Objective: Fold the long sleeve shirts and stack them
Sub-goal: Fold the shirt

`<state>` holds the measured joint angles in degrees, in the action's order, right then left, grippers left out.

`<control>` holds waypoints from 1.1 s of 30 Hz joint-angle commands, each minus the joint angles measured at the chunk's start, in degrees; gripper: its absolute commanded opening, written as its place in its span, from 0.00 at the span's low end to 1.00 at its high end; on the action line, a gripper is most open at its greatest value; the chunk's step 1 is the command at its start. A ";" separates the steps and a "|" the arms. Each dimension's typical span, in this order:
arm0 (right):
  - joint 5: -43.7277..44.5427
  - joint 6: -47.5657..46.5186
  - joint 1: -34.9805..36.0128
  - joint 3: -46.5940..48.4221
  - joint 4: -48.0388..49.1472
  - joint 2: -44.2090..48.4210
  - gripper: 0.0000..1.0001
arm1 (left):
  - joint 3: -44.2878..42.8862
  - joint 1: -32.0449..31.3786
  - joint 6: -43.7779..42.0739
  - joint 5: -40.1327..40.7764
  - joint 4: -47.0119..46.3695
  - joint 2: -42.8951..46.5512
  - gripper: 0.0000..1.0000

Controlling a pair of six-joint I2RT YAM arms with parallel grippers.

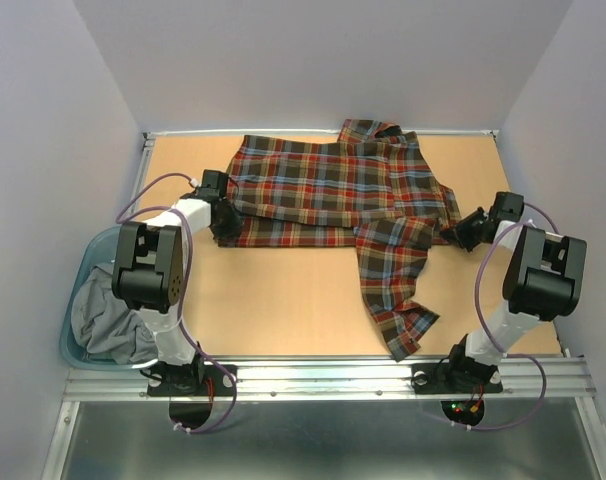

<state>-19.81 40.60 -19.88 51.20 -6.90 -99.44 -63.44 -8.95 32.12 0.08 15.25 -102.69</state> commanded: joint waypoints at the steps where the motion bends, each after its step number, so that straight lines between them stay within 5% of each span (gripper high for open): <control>1: 5.13 0.53 -1.92 -2.51 0.31 -2.25 0.23 | 2.09 2.09 -0.92 3.26 3.30 0.83 0.38; 12: 8.65 -2.72 -3.59 -1.02 -1.54 0.47 0.23 | 2.62 4.12 -2.76 2.74 3.74 2.76 0.40; 16: 7.34 -4.12 -3.59 -0.66 -2.59 4.07 0.24 | 1.92 4.12 -2.50 0.28 3.30 5.48 0.55; 21: 5.93 -6.32 -3.33 -0.40 -5.75 10.66 0.32 | 0.60 3.33 -2.76 -2.80 3.30 11.37 0.72; 26: 6.36 -12.38 -0.08 0.57 -14.88 16.64 0.55 | 0.07 -1.85 -6.28 1.94 2.95 15.76 0.85; 33: 12.25 -16.87 11.86 -1.80 -28.86 23.49 0.69 | 4.11 -6.25 -9.18 4.41 -1.18 21.04 0.94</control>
<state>-11.46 26.98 -12.93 50.78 -26.63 -79.20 -61.06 -14.85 25.67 2.07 16.23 -84.71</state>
